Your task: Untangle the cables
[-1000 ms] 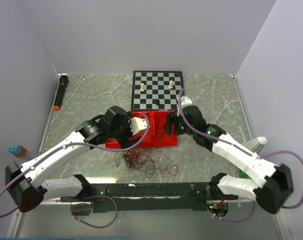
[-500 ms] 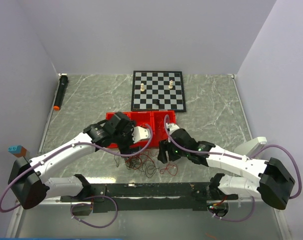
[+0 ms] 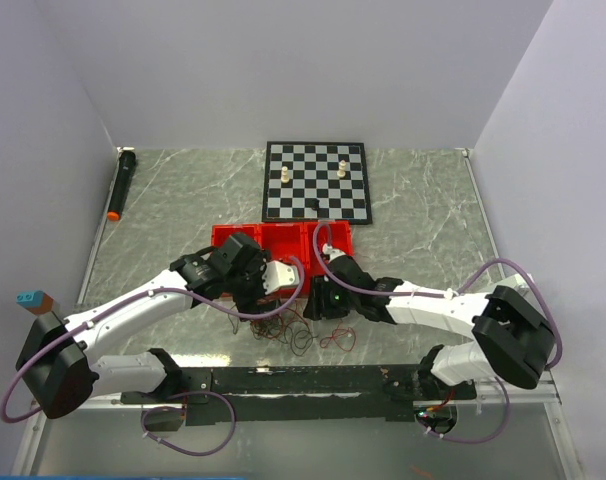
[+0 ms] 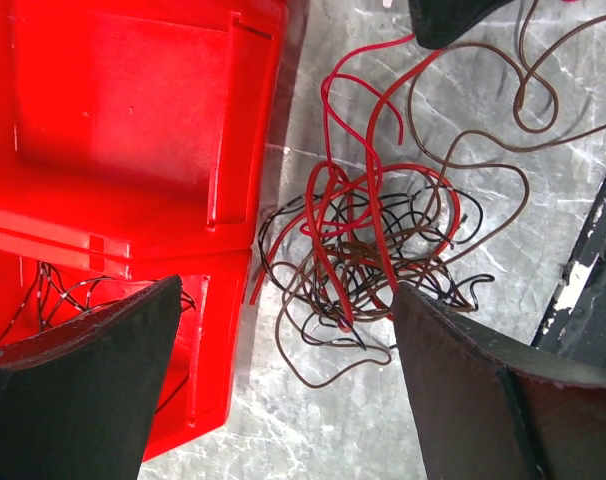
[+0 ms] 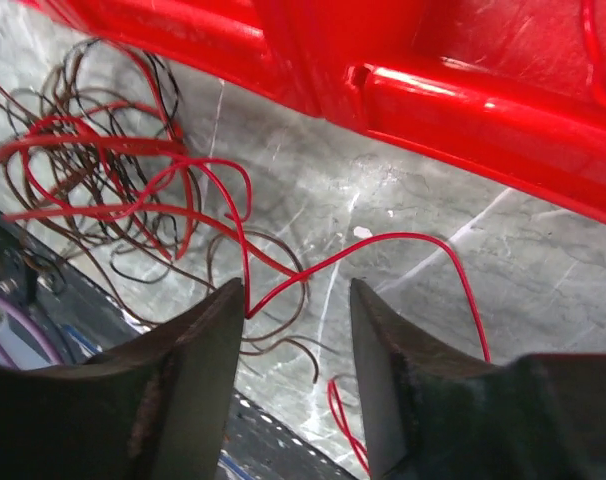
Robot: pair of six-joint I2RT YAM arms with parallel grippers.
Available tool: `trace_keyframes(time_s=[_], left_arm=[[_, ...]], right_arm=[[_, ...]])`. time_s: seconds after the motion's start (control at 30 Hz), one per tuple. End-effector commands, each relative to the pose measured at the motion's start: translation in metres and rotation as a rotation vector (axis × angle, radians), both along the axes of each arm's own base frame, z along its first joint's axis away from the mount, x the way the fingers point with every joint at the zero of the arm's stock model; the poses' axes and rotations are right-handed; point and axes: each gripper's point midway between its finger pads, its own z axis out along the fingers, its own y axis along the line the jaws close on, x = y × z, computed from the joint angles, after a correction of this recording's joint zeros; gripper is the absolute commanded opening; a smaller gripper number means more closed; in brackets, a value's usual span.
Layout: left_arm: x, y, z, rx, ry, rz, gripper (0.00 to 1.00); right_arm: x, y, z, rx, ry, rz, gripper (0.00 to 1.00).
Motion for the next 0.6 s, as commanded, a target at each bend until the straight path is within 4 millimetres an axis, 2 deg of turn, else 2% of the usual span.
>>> trace_keyframes(time_s=[0.0, 0.17, 0.3, 0.47, 0.57], left_arm=[[0.007, -0.006, 0.010, -0.042, -0.048, -0.009, 0.91], [0.001, -0.009, 0.009, -0.045, -0.020, -0.050, 0.92], [-0.004, -0.009, 0.004, -0.036, 0.007, -0.074, 0.92], [-0.005, -0.009, 0.003, -0.033, 0.009, -0.078, 0.91], [-0.005, -0.008, 0.002, -0.031, 0.011, -0.072, 0.91]], right_arm=[[0.022, 0.016, 0.030, 0.108, -0.068, -0.101, 0.50], [0.029, 0.017, 0.036, 0.168, -0.103, -0.163, 0.44], [0.028, 0.019, 0.031, 0.179, -0.088, -0.169, 0.41], [0.028, 0.022, 0.031, 0.190, -0.081, -0.172, 0.26], [0.026, 0.022, 0.033, 0.188, -0.093, -0.171, 0.07]])
